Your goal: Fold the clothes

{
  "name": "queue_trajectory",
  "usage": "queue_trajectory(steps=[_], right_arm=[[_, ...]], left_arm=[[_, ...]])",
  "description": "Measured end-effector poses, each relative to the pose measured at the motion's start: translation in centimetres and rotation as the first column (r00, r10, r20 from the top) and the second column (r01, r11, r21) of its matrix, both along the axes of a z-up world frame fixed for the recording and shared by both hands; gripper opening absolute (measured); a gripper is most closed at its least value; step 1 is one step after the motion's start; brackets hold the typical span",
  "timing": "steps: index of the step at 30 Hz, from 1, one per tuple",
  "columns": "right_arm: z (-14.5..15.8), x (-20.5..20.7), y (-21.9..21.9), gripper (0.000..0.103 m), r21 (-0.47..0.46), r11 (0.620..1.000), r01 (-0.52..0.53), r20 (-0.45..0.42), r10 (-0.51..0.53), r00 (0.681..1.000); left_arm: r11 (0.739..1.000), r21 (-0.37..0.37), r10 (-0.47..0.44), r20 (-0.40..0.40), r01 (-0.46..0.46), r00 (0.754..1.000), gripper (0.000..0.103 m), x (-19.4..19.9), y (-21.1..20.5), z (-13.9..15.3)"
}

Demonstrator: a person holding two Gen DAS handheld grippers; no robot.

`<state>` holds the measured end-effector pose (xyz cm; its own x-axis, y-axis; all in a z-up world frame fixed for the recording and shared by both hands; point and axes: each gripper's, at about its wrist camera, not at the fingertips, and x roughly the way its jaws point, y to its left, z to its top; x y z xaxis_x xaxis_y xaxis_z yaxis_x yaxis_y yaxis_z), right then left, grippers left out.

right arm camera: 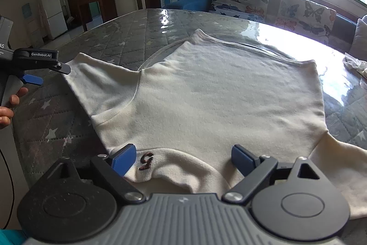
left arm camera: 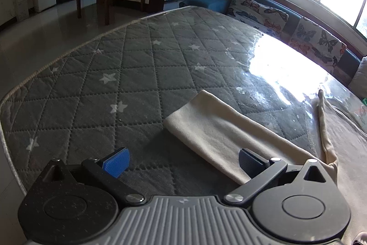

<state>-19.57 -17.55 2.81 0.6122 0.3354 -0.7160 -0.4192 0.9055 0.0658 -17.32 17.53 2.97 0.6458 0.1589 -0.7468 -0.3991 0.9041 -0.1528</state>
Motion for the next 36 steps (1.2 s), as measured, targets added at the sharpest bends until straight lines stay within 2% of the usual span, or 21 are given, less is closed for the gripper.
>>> queue_trajectory(steps=[11, 18, 25, 36], right_arm=[[0.8, -0.3, -0.3, 0.091, 0.006, 1.000, -0.001, 0.026, 0.000, 1.000], [0.5, 0.0, -0.6, 0.091, 0.001, 1.000, 0.017, 0.022, -0.017, 1.000], [0.3, -0.2, -0.9, 0.091, -0.012, 1.000, 0.028, 0.030, -0.027, 0.999], [0.4, -0.2, -1.3, 0.091, -0.011, 0.999, 0.039, 0.037, -0.039, 0.999]], left_arm=[[0.999, 0.044, 0.015, -0.005, -0.015, 1.000, 0.103, 0.2, -0.7, -0.1], [0.993, 0.121, 0.012, 0.010, -0.013, 1.000, 0.103, -0.1, -1.8, 0.6], [0.988, 0.138, -0.072, 0.043, 0.066, 0.996, 0.103, 0.4, -4.3, 1.6], [0.974, 0.127, -0.196, 0.038, 0.190, 0.980, 0.103, 1.1, -8.2, 1.6]])
